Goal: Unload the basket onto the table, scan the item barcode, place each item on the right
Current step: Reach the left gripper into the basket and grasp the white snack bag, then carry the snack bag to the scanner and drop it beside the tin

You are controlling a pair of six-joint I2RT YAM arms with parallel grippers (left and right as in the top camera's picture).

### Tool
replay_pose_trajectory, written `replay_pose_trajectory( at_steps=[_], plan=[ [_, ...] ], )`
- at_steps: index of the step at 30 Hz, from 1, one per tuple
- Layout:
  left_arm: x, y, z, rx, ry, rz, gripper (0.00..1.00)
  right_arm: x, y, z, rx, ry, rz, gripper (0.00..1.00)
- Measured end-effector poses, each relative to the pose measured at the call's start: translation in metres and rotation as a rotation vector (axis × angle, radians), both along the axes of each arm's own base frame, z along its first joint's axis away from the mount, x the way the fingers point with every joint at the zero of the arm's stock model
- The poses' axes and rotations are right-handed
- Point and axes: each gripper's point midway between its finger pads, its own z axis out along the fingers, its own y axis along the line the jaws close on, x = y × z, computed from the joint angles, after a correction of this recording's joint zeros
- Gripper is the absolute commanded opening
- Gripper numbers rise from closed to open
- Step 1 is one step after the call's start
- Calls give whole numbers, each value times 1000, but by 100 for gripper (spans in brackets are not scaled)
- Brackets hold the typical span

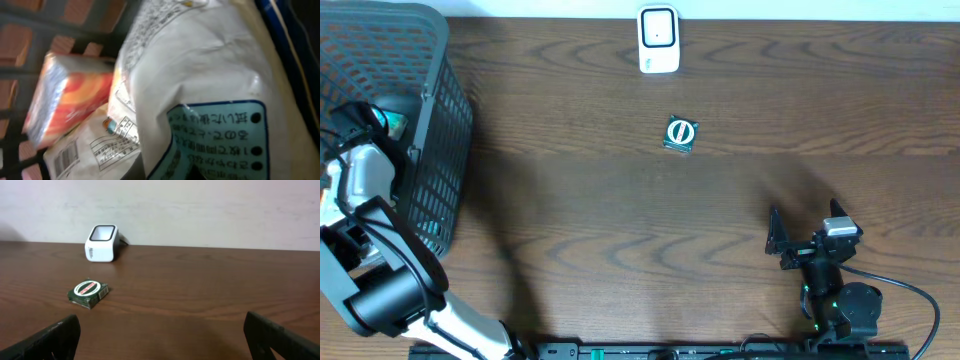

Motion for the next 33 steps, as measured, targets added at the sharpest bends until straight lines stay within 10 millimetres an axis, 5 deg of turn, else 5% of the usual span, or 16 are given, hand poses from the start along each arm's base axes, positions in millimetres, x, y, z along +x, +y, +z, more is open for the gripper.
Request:
replay_pose_trajectory(
  at_steps=[4,10,11,13,19,23,25,33],
  plan=[
    [4,-3,27,5,-144,107,7,0,0,0,0,0,0,99],
    [31,-24,190,31,-790,151,7,0,0,0,0,0,0,99],
    [28,-38,242,23,-980,140,7,0,0,0,0,0,0,99],
    [23,-53,286,5,-1144,122,7,0,0,0,0,0,0,99],
    [7,-101,375,-110,-1484,5,7,0,0,0,0,0,0,99],
    [13,-152,404,-291,-1599,-114,7,0,0,0,0,0,0,99],
    [29,-197,405,-459,-1592,-204,7,0,0,0,0,0,0,99],
    [84,-345,350,-828,-1325,-478,7,0,0,0,0,0,0,99]
  ],
)
